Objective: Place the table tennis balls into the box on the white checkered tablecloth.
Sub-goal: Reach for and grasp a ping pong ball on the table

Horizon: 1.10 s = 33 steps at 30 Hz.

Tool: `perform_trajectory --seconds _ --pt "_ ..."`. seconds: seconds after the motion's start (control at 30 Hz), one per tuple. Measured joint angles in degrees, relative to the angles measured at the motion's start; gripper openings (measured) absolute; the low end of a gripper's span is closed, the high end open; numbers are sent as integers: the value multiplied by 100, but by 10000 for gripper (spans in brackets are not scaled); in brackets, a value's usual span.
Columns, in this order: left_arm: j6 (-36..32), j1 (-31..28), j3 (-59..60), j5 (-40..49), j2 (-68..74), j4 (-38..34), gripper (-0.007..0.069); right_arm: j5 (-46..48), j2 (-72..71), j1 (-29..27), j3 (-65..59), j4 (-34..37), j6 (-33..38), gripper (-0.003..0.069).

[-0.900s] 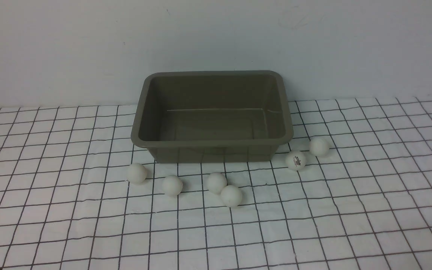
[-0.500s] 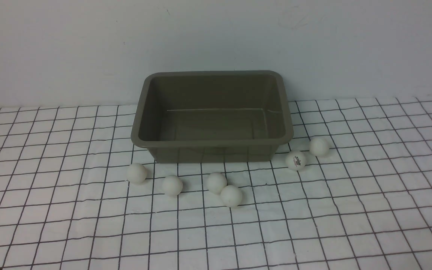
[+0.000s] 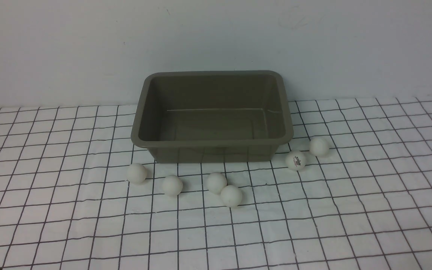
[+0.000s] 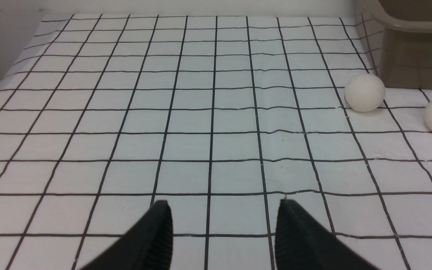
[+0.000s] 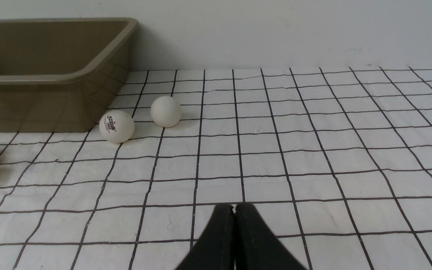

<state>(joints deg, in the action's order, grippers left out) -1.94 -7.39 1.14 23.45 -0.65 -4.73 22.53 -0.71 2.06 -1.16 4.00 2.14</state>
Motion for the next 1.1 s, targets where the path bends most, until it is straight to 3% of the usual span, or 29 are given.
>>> perform_trajectory --seconds 0.3,0.7,1.1 --pt "0 0 0 0 0 0 342 157 0 0 295 262 -310 -17" --pt "0 0 0 0 0 0 342 1881 -1 0 2587 434 -271 -17" --pt "0 0 0 0 0 0 342 1924 -1 0 2695 794 -271 -17"
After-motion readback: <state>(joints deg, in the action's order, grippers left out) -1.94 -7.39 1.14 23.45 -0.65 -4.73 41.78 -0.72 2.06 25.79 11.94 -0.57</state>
